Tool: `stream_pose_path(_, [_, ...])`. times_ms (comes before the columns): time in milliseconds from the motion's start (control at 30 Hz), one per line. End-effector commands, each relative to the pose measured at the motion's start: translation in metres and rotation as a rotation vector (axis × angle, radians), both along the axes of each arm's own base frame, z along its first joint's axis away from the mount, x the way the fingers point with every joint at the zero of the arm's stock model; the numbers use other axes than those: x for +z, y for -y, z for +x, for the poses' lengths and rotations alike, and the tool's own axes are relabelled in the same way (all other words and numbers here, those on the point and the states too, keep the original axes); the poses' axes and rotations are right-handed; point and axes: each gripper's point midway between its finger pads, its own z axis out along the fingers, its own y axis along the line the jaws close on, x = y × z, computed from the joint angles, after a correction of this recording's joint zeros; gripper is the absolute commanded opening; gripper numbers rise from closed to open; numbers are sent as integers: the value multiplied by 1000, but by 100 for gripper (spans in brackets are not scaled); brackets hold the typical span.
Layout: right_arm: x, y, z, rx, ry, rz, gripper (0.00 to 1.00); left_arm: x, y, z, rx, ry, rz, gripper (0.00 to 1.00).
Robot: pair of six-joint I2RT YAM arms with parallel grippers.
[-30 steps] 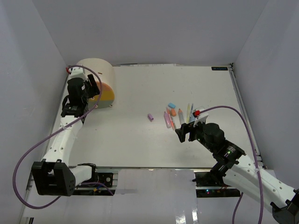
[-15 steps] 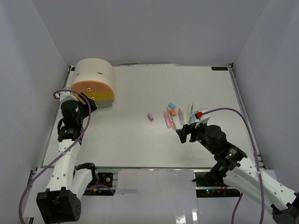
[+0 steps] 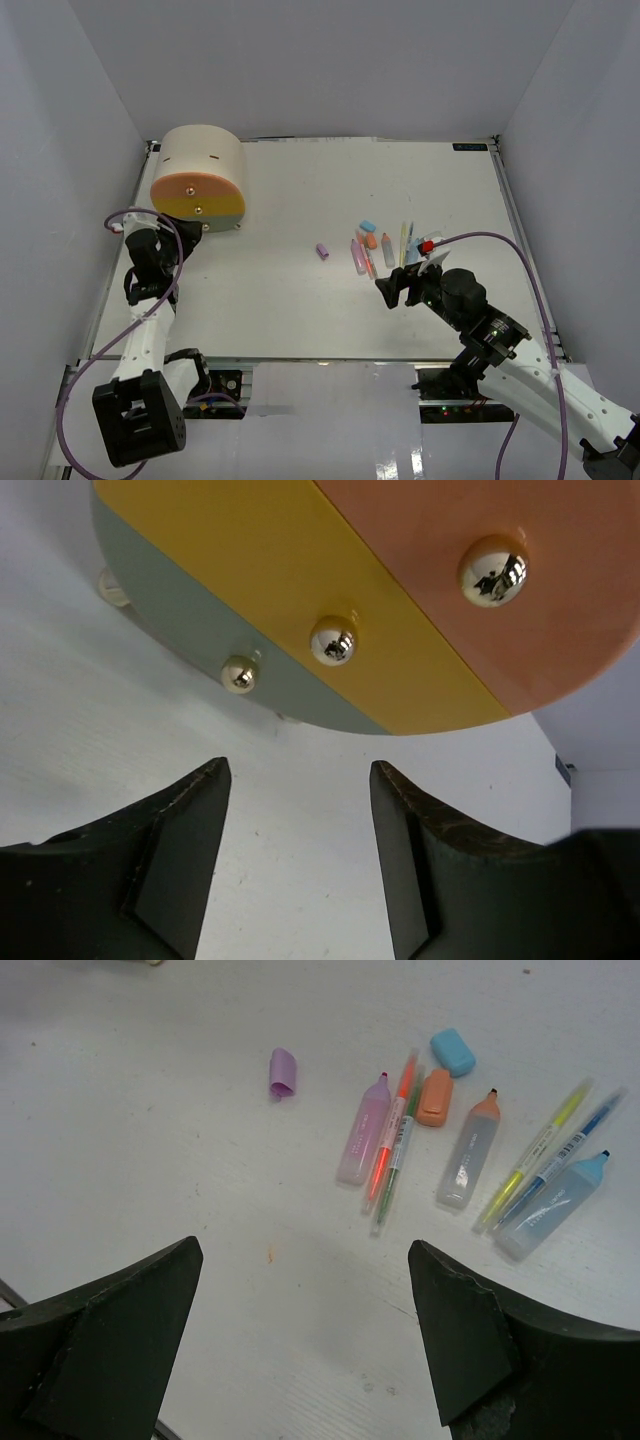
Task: Sort the stationery into containers
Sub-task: Open the drawer in the storage box.
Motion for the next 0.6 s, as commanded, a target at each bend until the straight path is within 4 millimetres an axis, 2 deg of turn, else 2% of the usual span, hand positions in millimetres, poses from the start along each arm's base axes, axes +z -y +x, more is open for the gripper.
stream_pose_path(0, [5, -7, -1, 30, 16, 29, 90, 16, -2, 12, -3, 113, -32, 67])
stream_pose_path(67, [6, -7, -1, 32, 18, 31, 90, 16, -1, 14, -7, 131, -48, 63])
stream_pose_path(100, [6, -8, -2, 33, 17, 32, 90, 22, -2, 17, -9, 167, -49, 62])
stream_pose_path(167, [5, -8, -1, 35, 19, 32, 90, 17, 0, 18, -18, 173, -59, 59])
stream_pose_path(433, [4, -9, -1, 37, 19, 29, 90, 24, 2, 27, -49, 221, -51, 58])
stream_pose_path(567, [5, -9, 0, 37, 21, 29, 90, 16, 2, 34, -55, 199, -68, 58])
